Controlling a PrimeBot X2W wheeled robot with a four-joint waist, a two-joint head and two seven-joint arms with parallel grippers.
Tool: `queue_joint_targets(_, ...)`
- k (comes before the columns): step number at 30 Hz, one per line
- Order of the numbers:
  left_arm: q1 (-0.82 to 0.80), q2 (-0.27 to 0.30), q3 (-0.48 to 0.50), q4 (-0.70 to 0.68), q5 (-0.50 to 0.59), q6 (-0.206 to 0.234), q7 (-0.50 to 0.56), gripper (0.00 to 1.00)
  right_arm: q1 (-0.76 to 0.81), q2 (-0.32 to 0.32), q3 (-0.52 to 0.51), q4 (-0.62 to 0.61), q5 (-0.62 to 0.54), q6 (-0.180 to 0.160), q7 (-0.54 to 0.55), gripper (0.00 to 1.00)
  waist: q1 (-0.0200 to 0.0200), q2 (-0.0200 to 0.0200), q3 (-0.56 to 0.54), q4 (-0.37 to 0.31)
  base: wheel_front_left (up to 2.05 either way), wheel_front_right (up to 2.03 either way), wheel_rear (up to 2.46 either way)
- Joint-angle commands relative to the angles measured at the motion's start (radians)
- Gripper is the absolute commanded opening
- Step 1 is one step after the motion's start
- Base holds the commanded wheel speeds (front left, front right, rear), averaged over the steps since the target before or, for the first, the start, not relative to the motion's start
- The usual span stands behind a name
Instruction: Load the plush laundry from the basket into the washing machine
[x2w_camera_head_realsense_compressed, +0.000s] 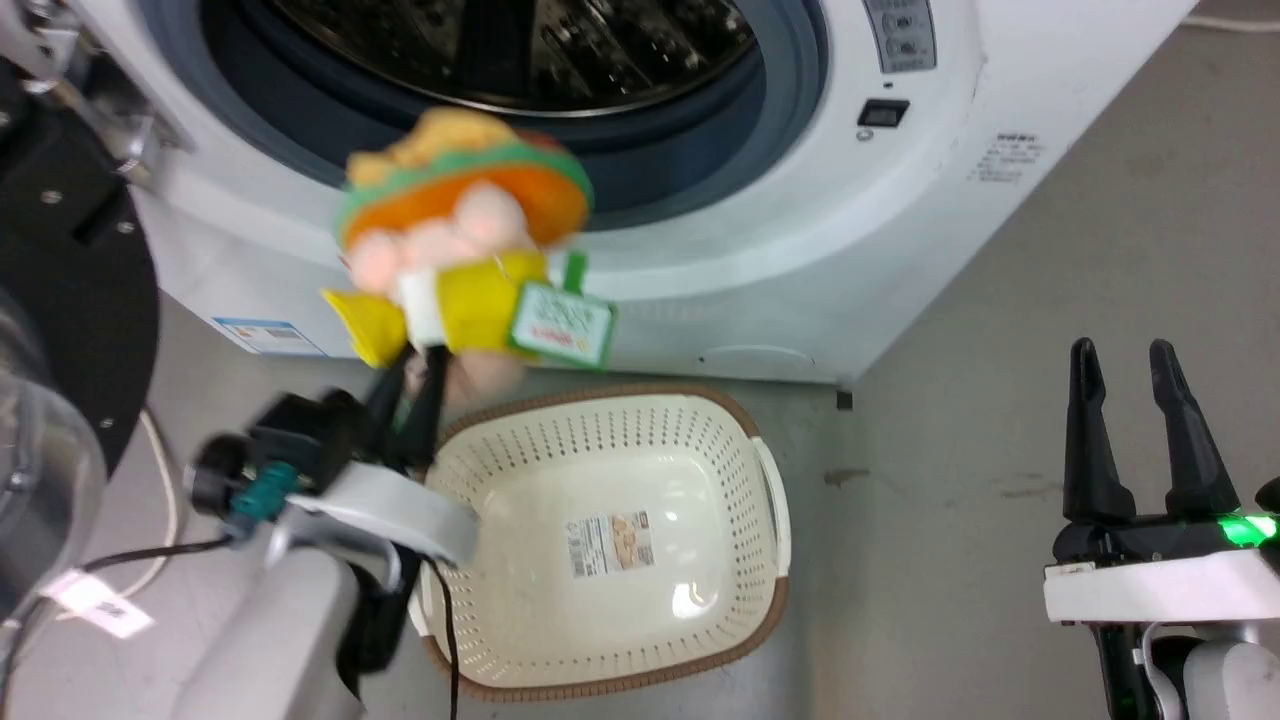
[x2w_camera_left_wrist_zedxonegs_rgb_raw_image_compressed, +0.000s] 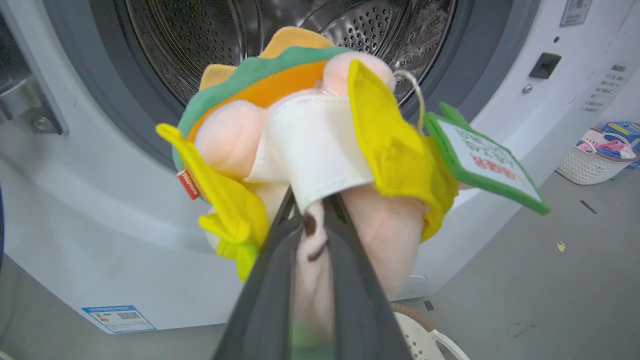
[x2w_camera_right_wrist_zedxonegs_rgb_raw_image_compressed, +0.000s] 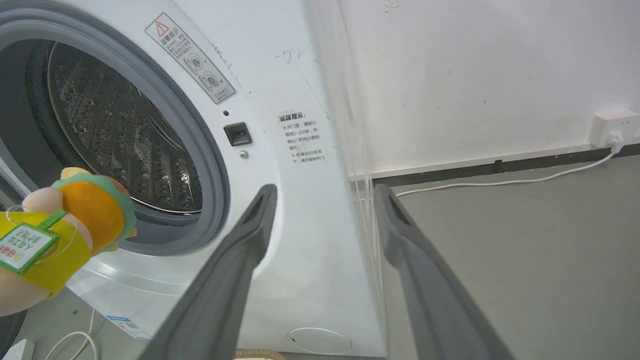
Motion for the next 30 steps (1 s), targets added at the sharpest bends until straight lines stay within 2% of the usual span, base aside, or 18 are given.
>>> queue_joint_targets(1,-0.009,-0.005,0.031,-0.029,0.012,-0.002,-0.005,0.0,0.0,0.0,0.004,-0.007,-0.005,0.001,-0.005,1.0,0.0001,0.0,0.03,-0.019,0.0,0.0,0.0)
queue_joint_targets(5,-0.084,-0.001,0.101,-0.05,0.02,-0.022,-0.005,0.0,-0.018,0.0,0.017,-0.014,-0.001,0.001,-0.005,1.0,0.0001,0.0,0.091,-0.055,0.0,0.0,0.0)
queue_joint_targets(8,-0.171,0.027,0.128,-0.015,0.024,-0.034,0.0,0.0,-0.03,0.0,0.036,-0.018,0.01,0.001,-0.005,1.0,0.0001,0.0,0.137,-0.097,0.0,0.0,0.0)
queue_joint_targets(16,-0.465,0.093,0.117,0.095,0.064,-0.072,0.126,0.0,-0.053,0.0,0.054,-0.021,0.068,0.001,-0.005,1.0,0.0001,0.0,0.262,-0.201,0.0,0.0,0.0)
queue_joint_targets(22,-0.697,0.118,0.105,0.257,0.092,-0.083,0.225,0.0,-0.078,0.0,0.079,-0.023,0.115,0.001,-0.005,1.0,0.0001,0.0,0.34,-0.255,0.0,0.0,0.0)
queue_joint_targets(24,-0.805,0.131,0.105,0.359,0.111,-0.071,0.261,0.0,-0.091,0.0,0.097,-0.024,0.131,0.001,-0.005,1.0,0.0001,0.0,0.372,-0.278,0.0,0.0,0.0)
queue_joint_targets(27,-0.884,0.14,0.098,0.449,0.132,-0.055,0.285,0.0,-0.101,0.0,0.102,-0.024,0.147,0.001,-0.005,1.0,0.0001,0.0,0.392,-0.292,0.0,0.0,0.0)
queue_joint_targets(30,-0.939,0.142,0.091,0.525,0.135,-0.064,0.304,0.0,-0.106,0.0,0.105,-0.025,0.156,0.001,-0.005,1.0,0.0001,0.0,0.405,-0.298,0.0,0.0,0.0)
